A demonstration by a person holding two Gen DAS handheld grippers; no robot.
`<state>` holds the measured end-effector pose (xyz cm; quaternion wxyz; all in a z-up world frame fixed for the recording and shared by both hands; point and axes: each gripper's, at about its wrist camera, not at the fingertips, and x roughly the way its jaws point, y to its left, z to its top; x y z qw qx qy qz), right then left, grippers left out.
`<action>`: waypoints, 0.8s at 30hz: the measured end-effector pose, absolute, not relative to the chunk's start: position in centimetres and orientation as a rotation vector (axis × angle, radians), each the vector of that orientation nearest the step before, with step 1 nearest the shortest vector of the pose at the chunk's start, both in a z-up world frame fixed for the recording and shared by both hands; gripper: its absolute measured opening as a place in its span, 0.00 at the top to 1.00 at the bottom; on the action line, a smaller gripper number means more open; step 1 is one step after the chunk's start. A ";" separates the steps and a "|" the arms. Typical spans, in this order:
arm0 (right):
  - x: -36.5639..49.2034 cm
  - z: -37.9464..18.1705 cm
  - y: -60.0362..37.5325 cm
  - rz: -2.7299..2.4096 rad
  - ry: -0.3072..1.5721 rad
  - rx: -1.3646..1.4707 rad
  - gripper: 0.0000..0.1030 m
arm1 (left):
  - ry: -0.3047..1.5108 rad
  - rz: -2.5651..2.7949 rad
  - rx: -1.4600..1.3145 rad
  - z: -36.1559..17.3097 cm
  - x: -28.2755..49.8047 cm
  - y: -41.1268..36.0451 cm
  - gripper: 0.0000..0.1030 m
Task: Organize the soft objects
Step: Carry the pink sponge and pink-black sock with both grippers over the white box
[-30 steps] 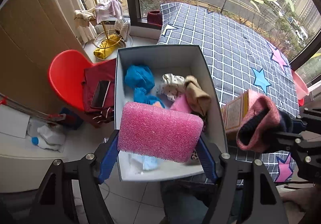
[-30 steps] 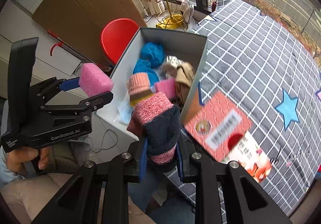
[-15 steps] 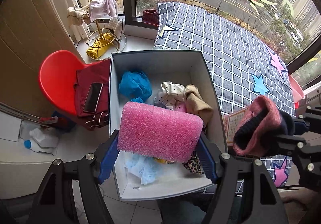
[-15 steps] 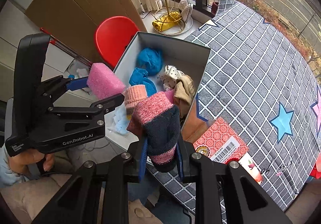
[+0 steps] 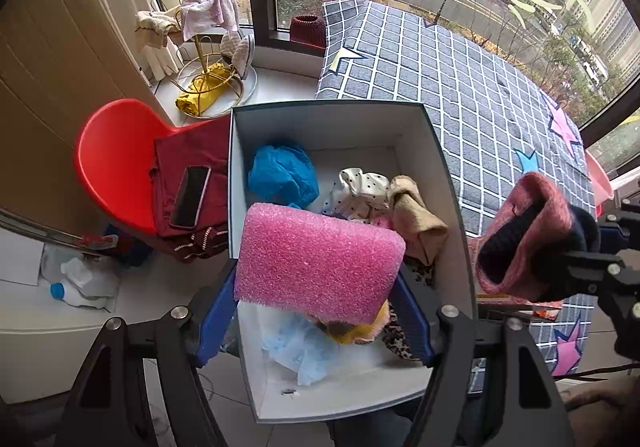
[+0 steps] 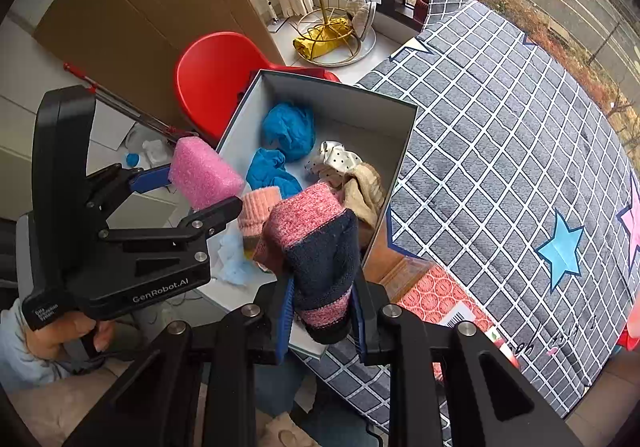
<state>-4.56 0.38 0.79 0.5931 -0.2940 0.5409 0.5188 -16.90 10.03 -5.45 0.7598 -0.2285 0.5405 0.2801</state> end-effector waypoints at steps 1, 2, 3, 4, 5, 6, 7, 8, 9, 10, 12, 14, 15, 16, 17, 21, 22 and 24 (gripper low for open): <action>-4.4 0.7 0.6 1.203 1.264 -0.678 0.76 | 1.177 0.608 -0.497 -5.5 -16.9 10.1 0.27; -4.3 0.6 0.7 1.199 1.270 -0.675 0.76 | 1.177 0.604 -0.501 -5.6 -16.9 10.2 0.27; -4.2 0.5 0.8 1.196 1.275 -0.671 0.76 | 1.177 0.603 -0.502 -5.6 -16.8 10.4 0.27; -4.2 0.4 1.0 1.192 1.279 -0.668 0.76 | 1.177 0.603 -0.500 -5.7 -16.8 10.6 0.27; -4.1 0.4 1.1 1.189 1.282 -0.668 0.76 | 1.177 0.603 -0.501 -5.7 -16.8 10.7 0.27; -4.1 0.3 1.2 1.185 1.285 -0.667 0.76 | 1.177 0.602 -0.503 -5.7 -16.8 10.9 0.27; -4.0 0.2 1.3 1.182 1.288 -0.667 0.76 | 1.177 0.601 -0.505 -5.8 -16.7 11.0 0.27; -4.0 0.2 1.5 1.181 1.290 -0.667 0.76 | 1.177 0.600 -0.505 -5.8 -16.6 11.1 0.27; -3.9 0.1 1.6 1.179 1.292 -0.669 0.76 | 1.177 0.599 -0.505 -5.9 -16.5 11.2 0.27; -3.8 0.1 1.7 1.177 1.294 -0.669 0.76 | 1.177 0.597 -0.505 -5.9 -16.4 11.3 0.27; -3.7 0.0 1.9 1.175 1.298 -0.672 0.76 | 1.176 0.596 -0.505 -5.9 -16.2 11.4 0.27; -3.6 -0.1 2.1 1.174 1.298 -0.676 0.76 | 1.176 0.598 -0.501 -5.9 -16.1 11.5 0.27; -3.6 -0.1 2.2 1.174 1.298 -0.676 0.76 | 1.177 0.598 -0.501 -6.0 -16.0 11.6 0.27; -3.5 -0.1 2.2 1.174 1.298 -0.675 0.76 | 1.177 0.595 -0.503 -6.0 -15.9 11.6 0.27; -3.4 -0.1 2.3 1.173 1.299 -0.676 0.76 | 1.178 0.594 -0.504 -6.1 -15.7 11.7 0.27; -3.0 -0.4 2.8 1.166 1.306 -0.680 0.76 | 1.184 0.592 -0.502 -6.2 -15.1 12.0 0.27; -2.8 -0.5 2.9 1.164 1.311 -0.677 0.76 | 1.187 0.589 -0.503 -6.3 -14.9 12.1 0.27; -2.5 -0.7 3.3 1.159 1.322 -0.663 0.76 | 1.193 0.586 -0.502 -6.4 -14.5 12.4 0.27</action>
